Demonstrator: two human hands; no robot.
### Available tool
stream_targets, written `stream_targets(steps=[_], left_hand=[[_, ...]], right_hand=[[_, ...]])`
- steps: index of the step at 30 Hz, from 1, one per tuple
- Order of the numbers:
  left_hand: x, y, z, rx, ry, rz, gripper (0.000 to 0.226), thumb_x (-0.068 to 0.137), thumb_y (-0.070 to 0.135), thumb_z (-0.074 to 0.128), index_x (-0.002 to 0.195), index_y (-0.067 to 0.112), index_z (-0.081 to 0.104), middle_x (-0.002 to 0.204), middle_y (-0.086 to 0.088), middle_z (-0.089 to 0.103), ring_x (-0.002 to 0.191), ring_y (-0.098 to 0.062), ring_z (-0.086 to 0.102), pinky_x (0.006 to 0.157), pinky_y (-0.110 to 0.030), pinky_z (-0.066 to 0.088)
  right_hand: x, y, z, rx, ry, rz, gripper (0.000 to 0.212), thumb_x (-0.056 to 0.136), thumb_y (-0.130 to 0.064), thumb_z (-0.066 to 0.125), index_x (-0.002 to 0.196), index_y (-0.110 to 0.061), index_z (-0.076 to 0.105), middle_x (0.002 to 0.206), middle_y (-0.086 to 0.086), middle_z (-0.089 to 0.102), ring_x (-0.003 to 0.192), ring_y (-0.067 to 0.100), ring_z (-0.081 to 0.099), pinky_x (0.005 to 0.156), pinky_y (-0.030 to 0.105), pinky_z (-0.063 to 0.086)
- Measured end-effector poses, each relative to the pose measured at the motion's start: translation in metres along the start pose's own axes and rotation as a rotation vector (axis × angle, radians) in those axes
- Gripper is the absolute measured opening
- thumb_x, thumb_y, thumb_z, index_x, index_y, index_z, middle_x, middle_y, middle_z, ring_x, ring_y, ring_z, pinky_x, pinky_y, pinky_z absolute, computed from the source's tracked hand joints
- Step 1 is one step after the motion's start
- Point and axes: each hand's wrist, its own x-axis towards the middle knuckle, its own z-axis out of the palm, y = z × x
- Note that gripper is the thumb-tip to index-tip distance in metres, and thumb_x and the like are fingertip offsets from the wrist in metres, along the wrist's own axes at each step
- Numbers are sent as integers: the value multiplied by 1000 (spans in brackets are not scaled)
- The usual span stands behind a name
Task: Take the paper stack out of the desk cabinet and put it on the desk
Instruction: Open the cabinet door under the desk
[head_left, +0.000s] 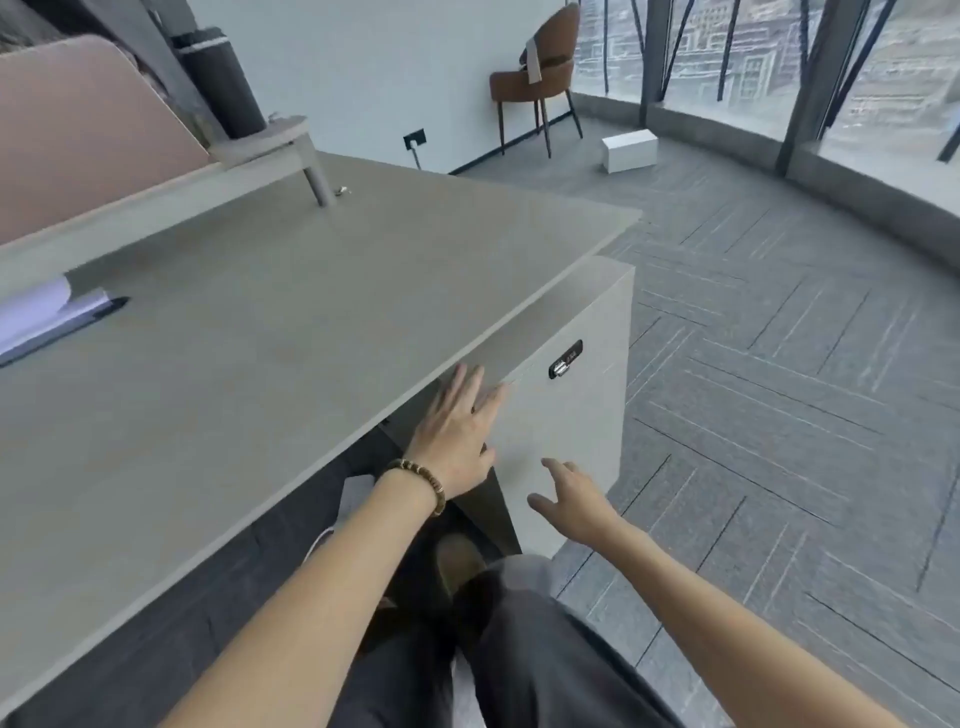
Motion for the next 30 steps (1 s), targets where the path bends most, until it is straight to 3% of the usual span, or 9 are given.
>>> stream_targets(steps=[3,9,14,17,21,27,30], left_hand=[[25,-13,11,76,26,49,82,88,30,63,155,27,16,164,-16,-2,151,-33,-7,116,-36,-9],[58,-27,29,121,104,164,93,80,25,71,154,37,16,165,-14,1,152,-32,1,122,-42,9],[64,-32,40,112,155,185,97,77,22,76,153,38,19,165,-12,6,152,-31,4,122,-43,13],[65,-32,41,111,183,175,97,75,22,78,153,37,22,164,-12,9,151,-31,6,121,-42,12],[64,-30,40,116,188,171,97,74,23,80,153,36,24,164,-13,13,151,-32,9,120,-41,11],[61,-25,36,125,153,136,99,75,24,79,153,39,20,165,-10,8,151,-32,5,120,-39,3],[59,-22,32,140,131,123,101,75,22,79,154,39,17,165,-10,6,152,-32,3,120,-38,0]], right_hand=[[17,1,16,106,57,17,76,93,-37,60,154,-10,23,151,15,37,137,34,42,106,42,38],[47,1,49,288,194,94,112,77,-46,75,158,-16,4,155,10,26,138,33,41,106,42,40],[66,-6,71,439,290,167,132,66,-53,80,157,-18,-8,159,8,12,147,26,22,113,34,31],[71,-12,77,417,390,165,135,62,-65,76,156,-17,-7,162,7,3,151,25,13,120,32,22],[70,-17,73,314,468,171,135,59,-85,62,155,-16,-2,162,2,6,151,18,10,123,33,19],[60,-1,62,185,429,102,132,58,-70,70,155,-14,1,158,12,17,147,29,23,119,40,31],[46,10,52,131,392,64,127,62,-73,63,155,-11,3,158,14,17,148,31,24,117,43,33]])
